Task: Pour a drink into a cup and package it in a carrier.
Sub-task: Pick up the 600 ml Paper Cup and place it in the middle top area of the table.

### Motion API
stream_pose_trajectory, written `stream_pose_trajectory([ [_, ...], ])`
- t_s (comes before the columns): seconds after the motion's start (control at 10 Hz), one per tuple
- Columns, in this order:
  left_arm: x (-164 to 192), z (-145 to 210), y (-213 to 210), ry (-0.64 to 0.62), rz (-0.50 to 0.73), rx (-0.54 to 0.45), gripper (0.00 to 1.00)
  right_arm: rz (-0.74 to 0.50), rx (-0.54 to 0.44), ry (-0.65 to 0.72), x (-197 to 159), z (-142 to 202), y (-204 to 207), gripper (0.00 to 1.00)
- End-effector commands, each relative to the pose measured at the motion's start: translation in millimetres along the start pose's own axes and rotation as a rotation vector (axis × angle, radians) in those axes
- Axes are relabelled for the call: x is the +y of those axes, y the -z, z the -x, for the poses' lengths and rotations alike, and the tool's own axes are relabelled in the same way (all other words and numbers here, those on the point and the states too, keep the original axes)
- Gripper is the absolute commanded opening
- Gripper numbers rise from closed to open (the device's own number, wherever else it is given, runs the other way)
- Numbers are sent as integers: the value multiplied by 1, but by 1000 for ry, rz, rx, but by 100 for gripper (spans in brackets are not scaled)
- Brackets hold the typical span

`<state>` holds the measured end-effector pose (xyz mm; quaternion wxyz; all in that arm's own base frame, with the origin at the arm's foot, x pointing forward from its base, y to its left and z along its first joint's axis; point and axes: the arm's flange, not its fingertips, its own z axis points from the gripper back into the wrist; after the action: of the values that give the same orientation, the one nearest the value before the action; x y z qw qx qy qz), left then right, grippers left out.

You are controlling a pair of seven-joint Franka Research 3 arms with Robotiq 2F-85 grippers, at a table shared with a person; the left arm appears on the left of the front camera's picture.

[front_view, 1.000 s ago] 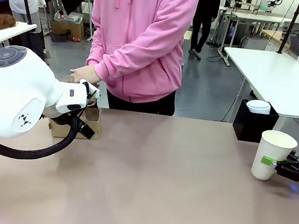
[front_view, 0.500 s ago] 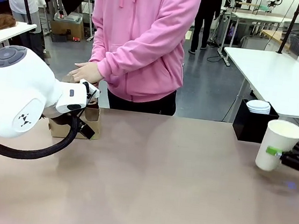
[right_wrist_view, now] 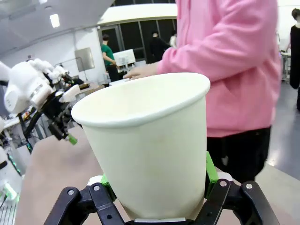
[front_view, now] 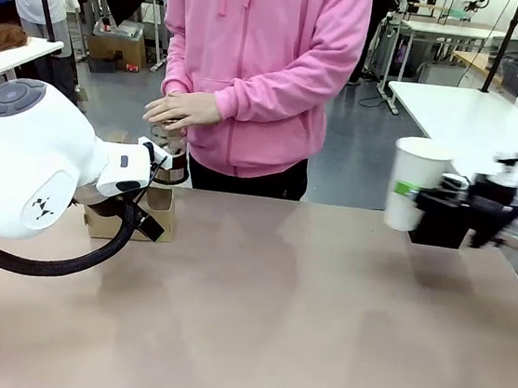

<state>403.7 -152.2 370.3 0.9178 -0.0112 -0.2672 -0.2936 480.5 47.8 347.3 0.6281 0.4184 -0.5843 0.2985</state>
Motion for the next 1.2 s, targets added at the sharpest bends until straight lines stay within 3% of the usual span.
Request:
stream_pose_trajectory([
  [0.0,0,0,0,0,1,-1,100,47,3,-18,8,12,58,80],
  [0.2,0,0,0,0,1,-1,100,116,-47,-37,25,34,108,80],
  [0.5,0,0,0,0,1,-1,100,143,-53,-41,23,74,145,80],
  [1.1,0,0,0,0,1,-1,100,117,-92,22,5,93,150,80],
])
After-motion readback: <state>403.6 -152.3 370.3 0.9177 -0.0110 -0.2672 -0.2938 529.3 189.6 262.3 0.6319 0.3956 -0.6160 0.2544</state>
